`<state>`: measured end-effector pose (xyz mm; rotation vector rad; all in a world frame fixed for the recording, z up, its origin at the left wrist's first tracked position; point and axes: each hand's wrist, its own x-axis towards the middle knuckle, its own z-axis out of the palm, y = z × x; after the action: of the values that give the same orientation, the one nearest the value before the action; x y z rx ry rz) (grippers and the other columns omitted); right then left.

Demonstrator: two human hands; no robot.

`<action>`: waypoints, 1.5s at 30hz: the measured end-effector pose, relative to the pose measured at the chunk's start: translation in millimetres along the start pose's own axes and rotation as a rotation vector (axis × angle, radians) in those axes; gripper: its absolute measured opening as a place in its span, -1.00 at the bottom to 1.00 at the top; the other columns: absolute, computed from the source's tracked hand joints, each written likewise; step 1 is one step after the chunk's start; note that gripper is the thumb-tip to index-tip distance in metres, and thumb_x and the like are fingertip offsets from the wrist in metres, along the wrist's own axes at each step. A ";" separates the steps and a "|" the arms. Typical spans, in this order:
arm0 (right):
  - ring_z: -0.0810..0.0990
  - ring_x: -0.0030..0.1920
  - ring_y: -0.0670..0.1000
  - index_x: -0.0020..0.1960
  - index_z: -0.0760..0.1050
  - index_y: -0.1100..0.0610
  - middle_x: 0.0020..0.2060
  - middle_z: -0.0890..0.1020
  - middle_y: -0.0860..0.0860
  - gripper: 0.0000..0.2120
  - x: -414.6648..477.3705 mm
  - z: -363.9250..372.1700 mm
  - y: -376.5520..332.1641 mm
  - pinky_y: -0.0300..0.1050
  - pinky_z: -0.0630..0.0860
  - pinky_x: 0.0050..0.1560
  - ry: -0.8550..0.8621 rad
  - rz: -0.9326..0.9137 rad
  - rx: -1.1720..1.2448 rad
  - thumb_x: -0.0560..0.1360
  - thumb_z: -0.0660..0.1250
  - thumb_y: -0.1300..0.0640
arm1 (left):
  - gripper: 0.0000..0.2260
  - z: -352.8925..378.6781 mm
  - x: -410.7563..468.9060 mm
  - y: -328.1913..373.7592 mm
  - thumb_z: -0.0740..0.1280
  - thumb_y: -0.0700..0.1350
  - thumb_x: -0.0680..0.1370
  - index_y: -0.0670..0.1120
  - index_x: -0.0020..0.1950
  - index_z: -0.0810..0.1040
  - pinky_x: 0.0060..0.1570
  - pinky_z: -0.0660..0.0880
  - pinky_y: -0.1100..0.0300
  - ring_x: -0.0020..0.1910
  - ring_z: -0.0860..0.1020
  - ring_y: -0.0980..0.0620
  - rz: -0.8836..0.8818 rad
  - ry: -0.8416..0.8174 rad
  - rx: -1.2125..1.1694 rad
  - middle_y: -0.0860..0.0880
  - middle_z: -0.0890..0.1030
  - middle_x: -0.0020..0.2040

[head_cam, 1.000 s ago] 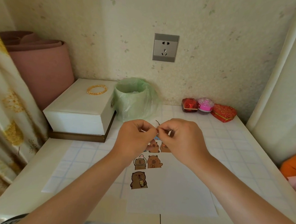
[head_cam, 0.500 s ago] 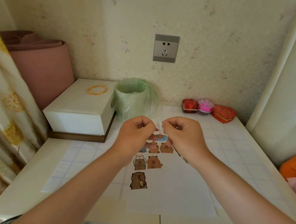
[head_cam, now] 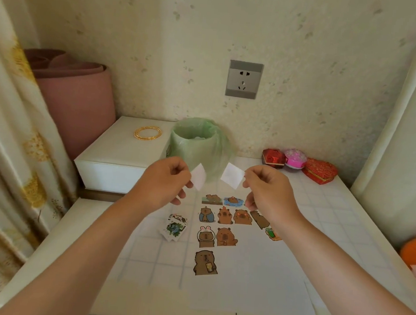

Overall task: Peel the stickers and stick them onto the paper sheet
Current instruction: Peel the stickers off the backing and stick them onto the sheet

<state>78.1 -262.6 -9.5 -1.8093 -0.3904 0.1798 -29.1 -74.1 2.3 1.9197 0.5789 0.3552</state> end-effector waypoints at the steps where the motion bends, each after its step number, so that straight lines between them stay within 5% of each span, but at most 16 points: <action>1: 0.56 -0.48 0.02 -0.11 0.59 0.10 -0.25 0.66 0.01 -0.86 2.4 2.5 -2.8 0.03 0.60 -0.31 0.002 -0.025 -0.028 0.57 0.28 0.16 | -0.87 -2.3 -0.9 -1.0 0.23 -0.24 0.57 -0.12 -0.16 0.52 -0.34 0.61 0.13 -0.36 0.58 0.06 0.007 -0.039 0.024 -0.03 0.69 -0.21; 4: 0.59 -0.50 0.01 -0.14 0.60 0.11 -0.26 0.68 -0.03 -0.85 22.6 19.0 -19.1 -0.02 0.55 -0.33 0.020 -0.152 -0.120 0.56 0.28 0.18 | -0.87 -13.0 -2.3 -4.8 0.24 -0.24 0.56 -0.12 -0.15 0.54 -0.37 0.57 0.19 -0.35 0.58 0.08 0.024 -0.095 0.075 -0.02 0.69 -0.20; 7: 0.63 -0.45 0.00 -0.19 0.60 0.09 -0.31 0.68 -0.03 -0.82 56.7 45.5 -46.6 -0.08 0.55 -0.35 0.046 -0.281 -0.270 0.55 0.29 0.15 | -0.89 -28.8 0.1 -10.9 0.25 -0.23 0.55 -0.13 -0.12 0.56 -0.24 0.62 0.04 -0.34 0.58 0.07 0.022 -0.113 0.060 -0.01 0.68 -0.21; 10: 0.57 -0.51 -0.04 -0.19 0.60 0.12 -0.26 0.69 -0.01 -0.83 83.2 69.6 -70.7 -0.19 0.48 -0.42 -0.006 -0.221 -0.207 0.52 0.27 0.21 | -0.88 -41.4 1.6 -16.8 0.25 -0.21 0.54 -0.13 -0.16 0.55 -0.17 0.64 -0.06 -0.34 0.57 0.03 0.004 -0.111 0.004 0.02 0.66 -0.29; 15: 0.53 -0.50 -0.03 -0.13 0.60 0.14 -0.26 0.67 -0.04 -0.84 83.1 93.8 -79.4 -0.20 0.47 -0.42 -0.117 -0.130 -0.118 0.53 0.24 0.22 | -0.80 -52.5 5.7 -20.8 0.18 -0.15 0.57 -0.08 -0.21 0.52 -0.36 0.46 0.17 -0.45 0.46 0.06 0.012 -0.084 0.021 0.03 0.60 -0.39; 17: 0.53 -0.46 -0.03 -0.08 0.60 0.16 -0.20 0.65 0.00 -0.86 78.7 100.3 -74.5 -0.18 0.46 -0.43 -0.173 -0.083 -0.082 0.56 0.26 0.19 | -0.82 -53.8 8.4 -22.0 0.21 -0.13 0.56 -0.06 -0.21 0.53 -0.28 0.46 0.16 -0.42 0.45 0.09 0.038 -0.070 0.041 0.03 0.60 -0.33; 22: 0.57 -0.38 -0.04 -0.01 0.62 0.25 -0.08 0.67 0.10 -0.81 70.2 105.2 -69.0 -0.16 0.44 -0.41 -0.307 -0.078 -0.204 0.57 0.27 0.16 | -0.79 -56.0 10.1 -15.9 0.29 -0.11 0.56 0.02 -0.26 0.59 0.19 0.53 -0.03 0.02 0.55 0.02 0.080 0.072 -0.132 0.07 0.50 0.09; 25: 0.56 -0.37 -0.03 0.02 0.63 0.22 -0.10 0.69 0.06 -0.79 66.5 101.3 -69.5 -0.16 0.42 -0.41 -0.441 -0.064 -0.218 0.58 0.27 0.14 | -0.83 -59.9 9.0 -15.3 0.29 -0.13 0.56 -0.06 -0.19 0.61 0.14 0.58 -0.05 -0.08 0.56 0.03 0.057 0.122 -0.187 0.03 0.53 0.08; 29: 0.53 -0.38 -0.01 0.04 0.64 0.21 -0.17 0.69 0.01 -0.79 61.1 97.1 -70.8 -0.16 0.40 -0.41 -0.520 -0.057 -0.195 0.60 0.28 0.12 | -0.83 -59.9 6.6 -16.3 0.27 -0.16 0.55 -0.19 -0.12 0.61 -0.10 0.56 0.11 -0.20 0.51 0.04 0.010 0.116 -0.193 -0.13 0.62 -0.16; 32: 0.54 -0.36 0.00 0.04 0.65 0.18 -0.14 0.68 0.02 -0.79 57.3 95.5 -72.1 -0.15 0.39 -0.41 -0.542 -0.041 -0.143 0.60 0.28 0.10 | -0.83 -58.1 5.1 -14.4 0.28 -0.16 0.55 -0.20 -0.12 0.62 -0.22 0.47 0.25 -0.27 0.47 0.05 0.006 0.150 -0.172 -0.06 0.58 -0.26; 36: 0.56 -0.33 0.03 0.14 0.63 0.16 -0.08 0.72 0.09 -0.66 53.6 90.1 -72.0 -0.13 0.40 -0.37 -0.627 0.060 -0.060 0.64 0.20 -0.04 | -0.83 -59.5 6.9 -14.0 0.28 -0.14 0.53 -0.17 -0.16 0.62 -0.17 0.48 0.15 -0.27 0.48 0.03 -0.002 0.238 -0.184 -0.14 0.63 -0.20; 42: 0.55 -0.38 -0.01 0.02 0.65 0.15 -0.21 0.69 0.04 -0.87 61.6 89.3 -63.5 -0.17 0.42 -0.39 -0.541 -0.009 -0.085 0.59 0.38 0.11 | -0.84 -59.7 10.8 -13.9 0.31 -0.11 0.55 -0.11 -0.15 0.64 -0.07 0.60 -0.01 -0.20 0.59 -0.13 0.024 0.284 -0.150 -0.08 0.66 -0.19; 45: 0.52 -0.45 -0.03 0.01 0.65 0.16 -0.25 0.68 0.02 -0.88 80.2 91.0 -65.9 -0.19 0.39 -0.47 -0.333 -0.007 -0.068 0.56 0.41 0.12 | -0.78 -63.6 14.4 -15.2 0.32 -0.09 0.55 -0.24 -0.11 0.63 0.01 0.58 -0.11 -0.21 0.58 -0.10 -0.002 0.342 -0.187 -0.14 0.65 -0.18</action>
<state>112.3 -136.6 35.3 -1.8472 -0.6432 0.4711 -51.9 -12.2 13.9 1.6889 0.7433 0.7201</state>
